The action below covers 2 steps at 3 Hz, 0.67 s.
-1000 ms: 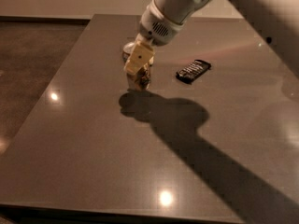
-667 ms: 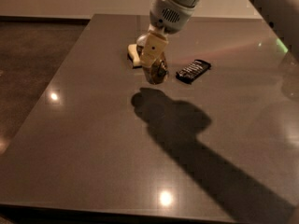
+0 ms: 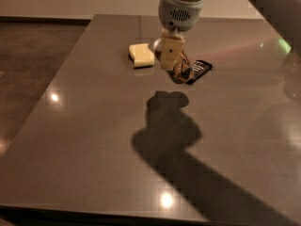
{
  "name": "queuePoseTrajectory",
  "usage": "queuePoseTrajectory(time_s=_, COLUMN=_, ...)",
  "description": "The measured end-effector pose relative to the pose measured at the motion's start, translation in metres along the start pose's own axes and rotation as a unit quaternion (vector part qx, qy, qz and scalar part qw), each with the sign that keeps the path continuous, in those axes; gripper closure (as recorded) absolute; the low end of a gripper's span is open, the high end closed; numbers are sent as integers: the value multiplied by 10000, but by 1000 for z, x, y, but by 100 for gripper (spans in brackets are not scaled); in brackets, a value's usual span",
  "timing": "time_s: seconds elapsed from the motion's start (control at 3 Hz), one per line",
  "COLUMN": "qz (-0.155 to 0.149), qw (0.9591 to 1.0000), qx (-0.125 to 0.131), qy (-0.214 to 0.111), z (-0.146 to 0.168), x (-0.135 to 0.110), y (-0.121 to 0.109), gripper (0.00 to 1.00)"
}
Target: Knock orange can over
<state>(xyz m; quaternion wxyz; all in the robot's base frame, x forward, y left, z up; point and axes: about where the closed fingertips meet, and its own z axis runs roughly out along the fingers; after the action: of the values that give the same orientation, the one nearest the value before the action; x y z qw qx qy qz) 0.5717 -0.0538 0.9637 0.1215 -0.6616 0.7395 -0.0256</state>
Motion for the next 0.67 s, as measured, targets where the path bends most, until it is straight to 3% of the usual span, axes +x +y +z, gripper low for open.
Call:
queuePoseTrajectory(time_s=0.33, qz=-170, qw=9991, qx=4, qy=386, z=14, x=12, y=11, gripper=100)
queuePoseTrajectory(time_s=0.67, qz=-166, qw=9979, qx=-70, qy=617, z=29, x=20, y=18, gripper=82)
